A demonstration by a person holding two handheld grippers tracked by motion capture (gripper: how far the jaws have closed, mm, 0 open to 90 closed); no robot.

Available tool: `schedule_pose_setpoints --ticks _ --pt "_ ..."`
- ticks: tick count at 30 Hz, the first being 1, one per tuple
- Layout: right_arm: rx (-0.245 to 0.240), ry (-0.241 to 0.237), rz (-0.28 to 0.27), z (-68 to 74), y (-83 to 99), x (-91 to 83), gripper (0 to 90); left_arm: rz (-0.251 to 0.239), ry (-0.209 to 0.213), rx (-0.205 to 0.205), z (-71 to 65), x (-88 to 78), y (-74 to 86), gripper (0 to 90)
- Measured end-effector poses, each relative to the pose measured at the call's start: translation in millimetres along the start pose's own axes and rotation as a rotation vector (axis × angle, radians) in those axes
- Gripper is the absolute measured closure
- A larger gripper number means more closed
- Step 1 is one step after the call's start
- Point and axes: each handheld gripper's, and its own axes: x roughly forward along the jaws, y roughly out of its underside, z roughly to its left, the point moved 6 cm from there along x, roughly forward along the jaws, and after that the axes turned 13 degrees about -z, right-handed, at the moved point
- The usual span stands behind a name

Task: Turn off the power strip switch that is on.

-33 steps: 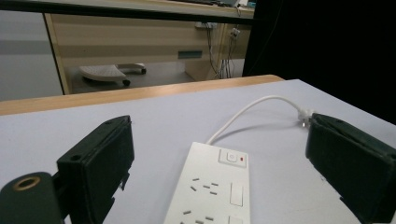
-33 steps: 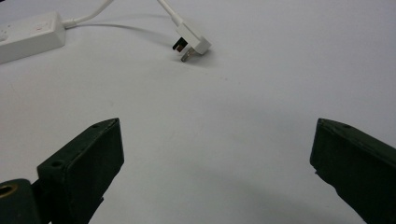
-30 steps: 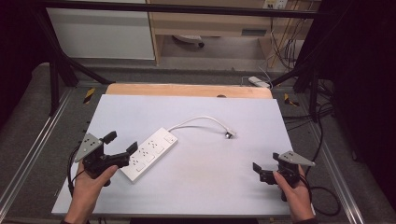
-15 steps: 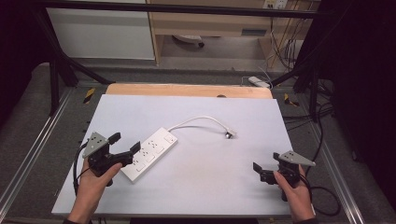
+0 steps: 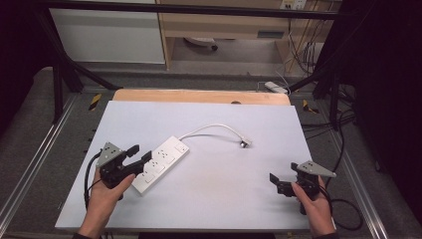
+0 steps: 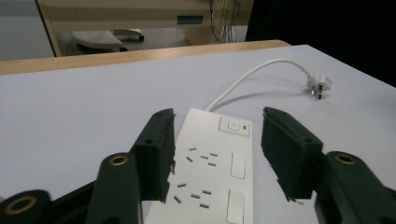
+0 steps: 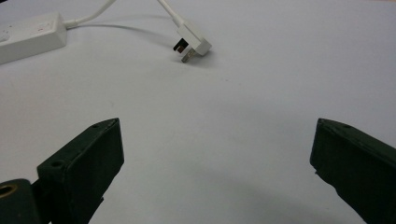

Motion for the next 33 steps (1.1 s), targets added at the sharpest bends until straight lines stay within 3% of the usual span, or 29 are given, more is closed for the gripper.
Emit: schedule_pose_setpoints --ticks 6,15,24,33 --pt "0.0 0.001 0.001 0.1 0.1 0.1 3.2 0.031 0.008 0.006 0.5 0.1 5.5 63.4" --pt "0.0 -0.001 -0.001 0.3 -0.2 0.0 3.2 0.057 0.047 0.017 -3.5 0.4 9.5 78.4" --pt "0.001 0.0 -0.001 0.1 -0.2 0.1 3.2 0.113 0.074 0.02 -4.7 0.5 16.2 86.8" --pt "-0.003 -0.002 0.0 0.2 -0.2 0.3 3.2 0.157 0.076 0.011 -1.9 0.6 22.6 89.8"
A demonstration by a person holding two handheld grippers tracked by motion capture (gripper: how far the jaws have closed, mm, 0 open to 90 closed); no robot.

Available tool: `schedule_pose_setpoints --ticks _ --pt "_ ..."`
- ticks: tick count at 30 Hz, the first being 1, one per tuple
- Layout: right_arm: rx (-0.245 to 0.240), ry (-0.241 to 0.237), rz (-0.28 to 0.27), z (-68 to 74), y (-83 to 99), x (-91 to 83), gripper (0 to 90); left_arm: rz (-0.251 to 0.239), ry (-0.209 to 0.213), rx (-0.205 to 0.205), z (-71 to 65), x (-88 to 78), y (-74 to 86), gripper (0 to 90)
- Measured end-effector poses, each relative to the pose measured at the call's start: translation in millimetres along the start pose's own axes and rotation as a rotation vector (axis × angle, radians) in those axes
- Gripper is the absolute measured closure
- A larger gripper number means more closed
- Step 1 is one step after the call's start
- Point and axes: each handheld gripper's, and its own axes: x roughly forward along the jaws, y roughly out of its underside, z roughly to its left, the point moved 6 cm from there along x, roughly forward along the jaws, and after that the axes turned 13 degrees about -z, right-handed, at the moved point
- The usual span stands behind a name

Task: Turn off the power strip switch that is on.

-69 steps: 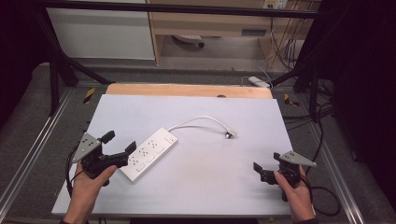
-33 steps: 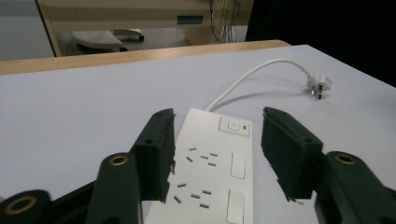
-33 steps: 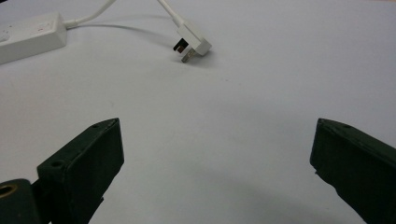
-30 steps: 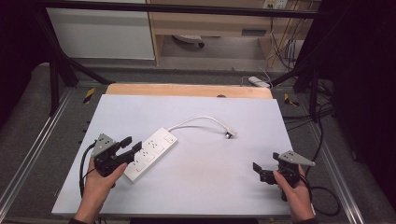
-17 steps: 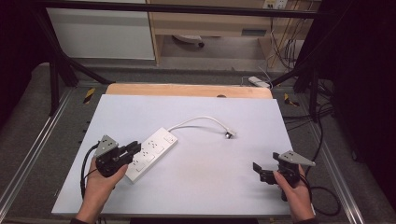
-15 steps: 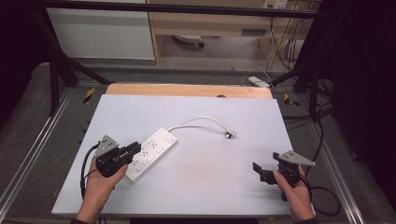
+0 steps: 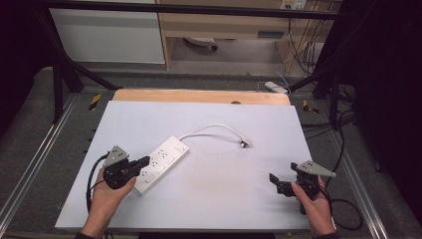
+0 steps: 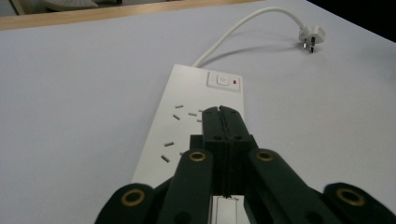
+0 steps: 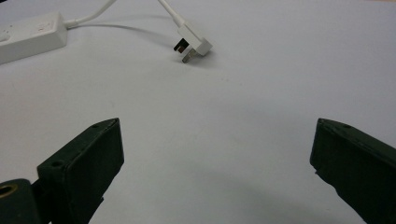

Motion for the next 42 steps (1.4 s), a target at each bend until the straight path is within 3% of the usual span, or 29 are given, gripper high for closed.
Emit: schedule_pose_setpoints --ticks 42 --pt "0.0 -0.006 0.009 0.9 0.9 0.8 3.4 0.178 0.018 -0.008 4.3 8.4 26.3 89.9"
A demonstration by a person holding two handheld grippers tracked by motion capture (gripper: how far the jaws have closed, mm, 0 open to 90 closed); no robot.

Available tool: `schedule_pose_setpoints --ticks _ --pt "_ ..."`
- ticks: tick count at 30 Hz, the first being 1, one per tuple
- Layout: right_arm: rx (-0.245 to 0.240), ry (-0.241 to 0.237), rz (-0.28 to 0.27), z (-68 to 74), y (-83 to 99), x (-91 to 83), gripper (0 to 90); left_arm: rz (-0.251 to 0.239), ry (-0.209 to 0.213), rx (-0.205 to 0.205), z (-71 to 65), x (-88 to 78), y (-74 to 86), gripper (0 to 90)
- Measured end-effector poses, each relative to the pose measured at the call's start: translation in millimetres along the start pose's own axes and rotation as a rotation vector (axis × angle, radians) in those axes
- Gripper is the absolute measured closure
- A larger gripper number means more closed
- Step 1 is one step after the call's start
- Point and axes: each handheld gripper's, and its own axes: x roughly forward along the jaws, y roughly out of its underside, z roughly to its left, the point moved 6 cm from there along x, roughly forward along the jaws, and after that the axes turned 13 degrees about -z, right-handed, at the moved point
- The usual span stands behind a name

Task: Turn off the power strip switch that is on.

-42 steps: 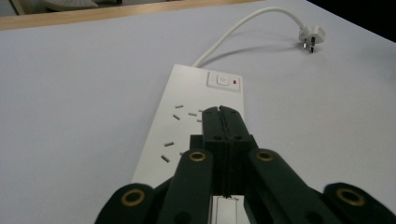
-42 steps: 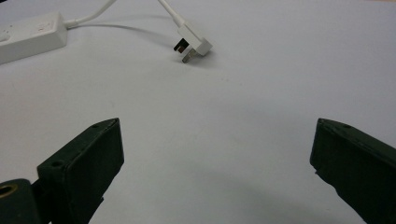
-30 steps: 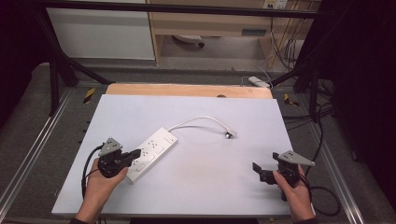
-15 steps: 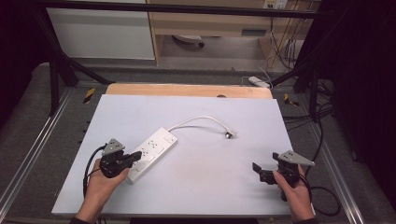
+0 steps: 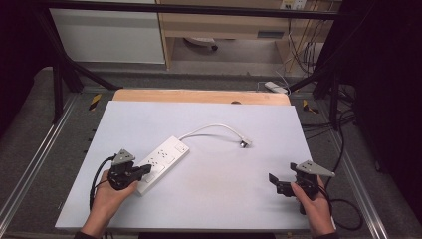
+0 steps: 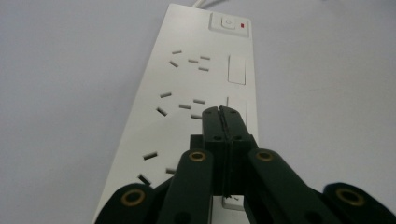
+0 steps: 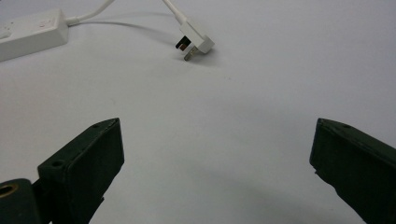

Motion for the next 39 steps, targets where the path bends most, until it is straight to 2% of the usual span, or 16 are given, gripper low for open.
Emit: schedule_pose_setpoints --ticks 17,39 --pt "0.002 0.002 0.002 -0.1 0.2 -0.3 3.4 0.041 0.016 -0.004 -4.6 -9.8 11.4 89.9" --pt "0.001 0.004 0.001 -0.3 0.1 -0.5 3.4 0.063 0.021 0.006 -9.6 -14.5 15.6 90.0"
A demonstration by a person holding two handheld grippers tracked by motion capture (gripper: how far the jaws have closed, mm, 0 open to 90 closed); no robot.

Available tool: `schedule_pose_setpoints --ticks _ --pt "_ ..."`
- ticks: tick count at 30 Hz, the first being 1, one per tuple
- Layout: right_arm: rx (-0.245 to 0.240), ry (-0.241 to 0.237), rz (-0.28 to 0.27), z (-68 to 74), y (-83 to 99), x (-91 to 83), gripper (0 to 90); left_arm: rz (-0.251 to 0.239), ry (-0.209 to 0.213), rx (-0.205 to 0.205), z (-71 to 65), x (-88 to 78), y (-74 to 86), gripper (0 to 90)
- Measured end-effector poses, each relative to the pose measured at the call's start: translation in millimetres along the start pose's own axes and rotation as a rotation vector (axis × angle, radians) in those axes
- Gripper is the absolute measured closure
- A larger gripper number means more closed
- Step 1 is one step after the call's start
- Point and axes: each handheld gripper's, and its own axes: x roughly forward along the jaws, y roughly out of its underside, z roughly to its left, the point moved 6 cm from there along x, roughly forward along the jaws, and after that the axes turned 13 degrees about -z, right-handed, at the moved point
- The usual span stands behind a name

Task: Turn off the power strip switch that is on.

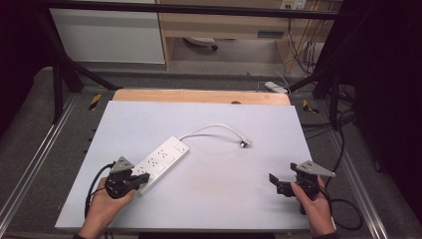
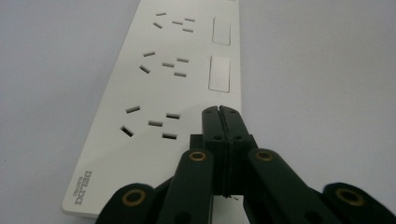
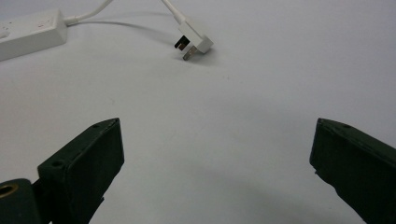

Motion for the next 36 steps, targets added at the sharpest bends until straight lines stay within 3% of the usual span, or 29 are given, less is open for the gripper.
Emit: schedule_pose_setpoints --ticks 36 --pt "-0.004 -0.001 0.002 0.5 0.3 -0.1 3.4 0.001 0.014 0.007 0.2 -0.7 0.9 90.0"
